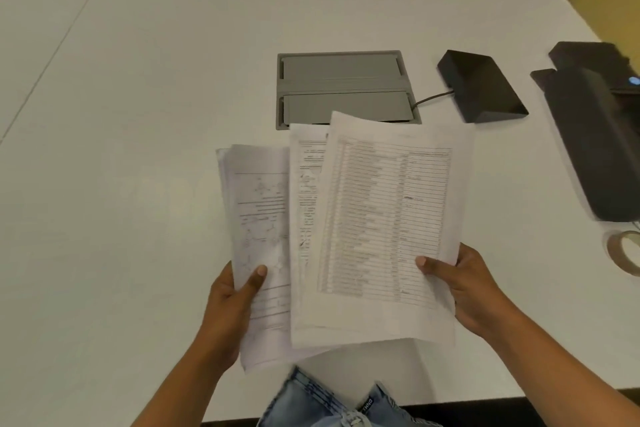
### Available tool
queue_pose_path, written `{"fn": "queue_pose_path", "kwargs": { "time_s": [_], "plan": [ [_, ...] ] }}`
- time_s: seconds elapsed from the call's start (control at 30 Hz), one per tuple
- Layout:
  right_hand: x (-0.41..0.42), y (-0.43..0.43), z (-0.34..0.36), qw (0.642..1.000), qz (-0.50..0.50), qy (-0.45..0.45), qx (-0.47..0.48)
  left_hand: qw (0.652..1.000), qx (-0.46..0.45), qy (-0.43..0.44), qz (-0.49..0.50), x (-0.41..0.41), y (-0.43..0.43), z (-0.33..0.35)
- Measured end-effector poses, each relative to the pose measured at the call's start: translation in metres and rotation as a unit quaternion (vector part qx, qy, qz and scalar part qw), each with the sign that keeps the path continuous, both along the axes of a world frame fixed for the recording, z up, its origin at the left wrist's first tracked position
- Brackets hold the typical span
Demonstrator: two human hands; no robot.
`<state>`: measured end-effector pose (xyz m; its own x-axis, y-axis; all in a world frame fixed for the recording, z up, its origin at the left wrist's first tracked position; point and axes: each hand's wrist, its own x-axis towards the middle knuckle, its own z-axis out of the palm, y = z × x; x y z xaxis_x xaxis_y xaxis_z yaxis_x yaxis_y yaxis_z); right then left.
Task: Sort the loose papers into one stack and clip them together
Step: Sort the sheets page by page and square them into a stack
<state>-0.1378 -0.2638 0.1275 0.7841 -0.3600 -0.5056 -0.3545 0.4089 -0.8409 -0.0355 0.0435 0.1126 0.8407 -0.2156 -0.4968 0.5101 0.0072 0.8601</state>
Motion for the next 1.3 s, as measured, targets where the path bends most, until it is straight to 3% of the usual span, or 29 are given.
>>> {"fn": "queue_pose_path", "kwargs": {
  "time_s": [0.13, 0.33, 0.5, 0.9, 1.13, 1.3],
  "plan": [
    [0.012, 0.017, -0.008, 0.999, 0.023, 0.024, -0.043, 1.000, -0.026, -0.007, -0.003, -0.003, -0.021, 0.013],
    [0.020, 0.031, -0.010, 0.995, 0.089, 0.032, 0.032, 0.998, -0.048, -0.023, -0.026, -0.005, -0.042, 0.020],
    [0.028, 0.026, -0.006, 0.994, 0.068, 0.011, -0.090, 0.997, -0.022, -0.037, -0.067, 0.005, -0.044, 0.020],
    [0.045, 0.032, 0.010, 0.982, 0.021, -0.095, -0.162, 0.983, -0.007, -0.182, -0.010, 0.018, -0.087, 0.030],
    [0.038, 0.026, -0.001, 0.984, 0.039, -0.083, -0.154, 0.978, -0.001, -0.208, -0.026, 0.016, -0.078, 0.025],
    [0.034, 0.018, -0.005, 0.983, 0.049, -0.088, -0.157, 0.944, 0.012, -0.327, -0.039, 0.023, -0.068, 0.040]
  ]
}}
